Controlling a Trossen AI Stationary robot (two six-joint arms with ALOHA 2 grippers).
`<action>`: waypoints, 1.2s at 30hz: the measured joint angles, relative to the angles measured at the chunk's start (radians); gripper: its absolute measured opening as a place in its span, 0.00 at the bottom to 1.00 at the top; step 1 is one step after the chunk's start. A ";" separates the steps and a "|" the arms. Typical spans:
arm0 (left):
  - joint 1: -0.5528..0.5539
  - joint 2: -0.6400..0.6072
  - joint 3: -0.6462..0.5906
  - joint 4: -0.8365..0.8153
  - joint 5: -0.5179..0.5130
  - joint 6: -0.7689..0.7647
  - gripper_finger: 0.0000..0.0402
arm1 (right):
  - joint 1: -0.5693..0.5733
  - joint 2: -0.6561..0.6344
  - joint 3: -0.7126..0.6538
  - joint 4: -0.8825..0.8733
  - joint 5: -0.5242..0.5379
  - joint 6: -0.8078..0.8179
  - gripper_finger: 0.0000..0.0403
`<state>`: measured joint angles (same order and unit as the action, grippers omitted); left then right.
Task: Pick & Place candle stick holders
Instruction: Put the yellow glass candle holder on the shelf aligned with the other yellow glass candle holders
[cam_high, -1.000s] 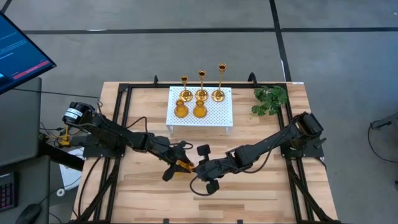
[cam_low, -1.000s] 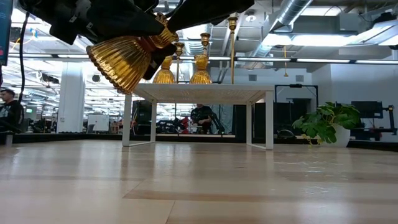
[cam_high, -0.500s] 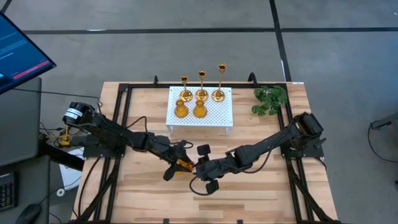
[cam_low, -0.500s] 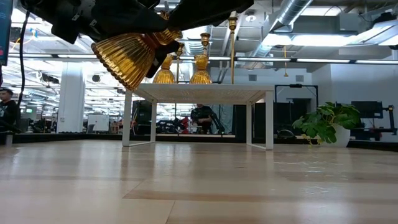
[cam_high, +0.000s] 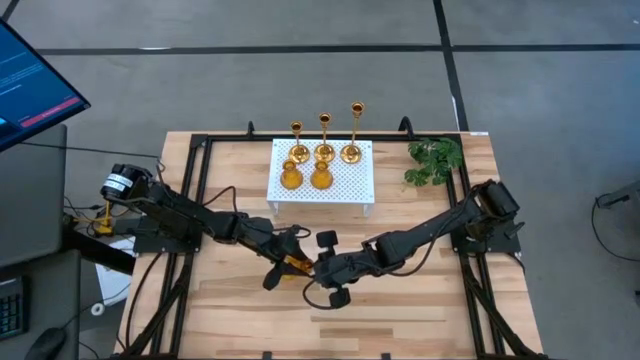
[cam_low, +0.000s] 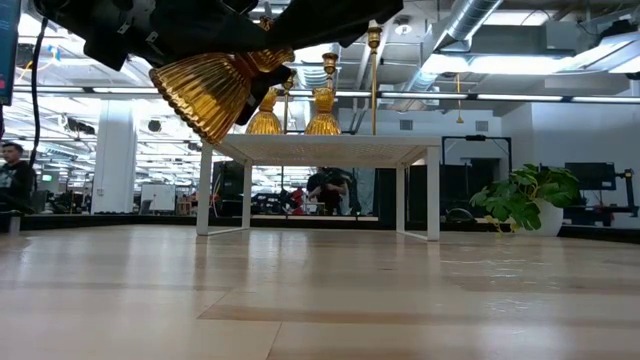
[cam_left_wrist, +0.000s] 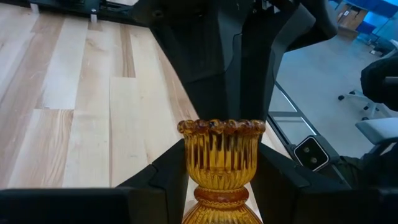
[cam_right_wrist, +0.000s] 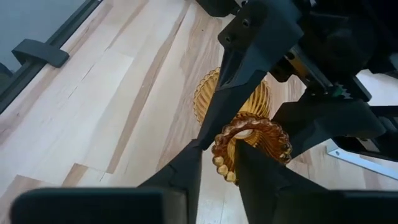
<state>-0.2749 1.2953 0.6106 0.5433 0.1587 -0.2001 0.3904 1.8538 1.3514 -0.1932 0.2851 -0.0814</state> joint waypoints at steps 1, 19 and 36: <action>0.000 0.000 0.000 0.000 0.001 0.000 0.36 | 0.000 0.000 0.000 0.000 0.000 0.000 0.19; 0.000 0.000 -0.003 -0.015 -0.001 -0.013 0.36 | 0.008 -0.002 0.000 -0.020 0.049 0.005 0.01; -0.001 0.000 -0.002 -0.001 0.017 -0.042 0.36 | 0.049 0.000 -0.003 -0.080 0.090 -0.022 0.23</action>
<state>-0.2760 1.2950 0.6083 0.5427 0.1756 -0.2420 0.4393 1.8534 1.3487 -0.2733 0.3748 -0.1036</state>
